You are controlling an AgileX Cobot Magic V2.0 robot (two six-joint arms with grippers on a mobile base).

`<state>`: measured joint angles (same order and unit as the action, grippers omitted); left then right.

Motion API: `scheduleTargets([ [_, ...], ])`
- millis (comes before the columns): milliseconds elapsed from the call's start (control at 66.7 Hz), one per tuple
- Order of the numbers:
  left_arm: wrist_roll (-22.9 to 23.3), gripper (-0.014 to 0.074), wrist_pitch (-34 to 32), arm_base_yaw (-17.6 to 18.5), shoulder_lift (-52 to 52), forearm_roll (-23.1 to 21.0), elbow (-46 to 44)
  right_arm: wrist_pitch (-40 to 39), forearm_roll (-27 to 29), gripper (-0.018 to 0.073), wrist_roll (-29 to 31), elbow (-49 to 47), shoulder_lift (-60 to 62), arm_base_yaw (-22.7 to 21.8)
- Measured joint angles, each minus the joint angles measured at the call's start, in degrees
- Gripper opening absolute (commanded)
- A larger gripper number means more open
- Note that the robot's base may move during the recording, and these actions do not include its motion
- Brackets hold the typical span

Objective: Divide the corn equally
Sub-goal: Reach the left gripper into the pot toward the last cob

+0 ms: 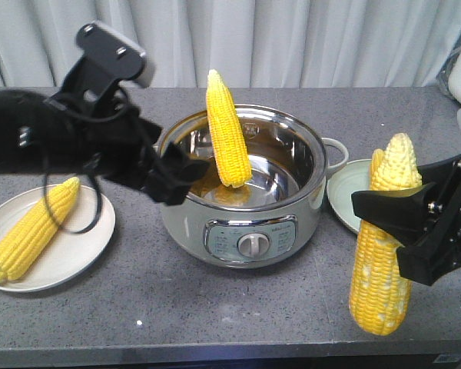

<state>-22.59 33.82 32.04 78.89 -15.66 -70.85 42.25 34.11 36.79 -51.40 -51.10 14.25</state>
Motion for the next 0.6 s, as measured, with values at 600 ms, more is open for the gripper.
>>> scheduleTargets([
  [600,42.01,0.0562,25.24,10.86,28.60,35.87,-37.42,0.55,0.00,0.0222,0.00,0.00,0.00,0.00],
])
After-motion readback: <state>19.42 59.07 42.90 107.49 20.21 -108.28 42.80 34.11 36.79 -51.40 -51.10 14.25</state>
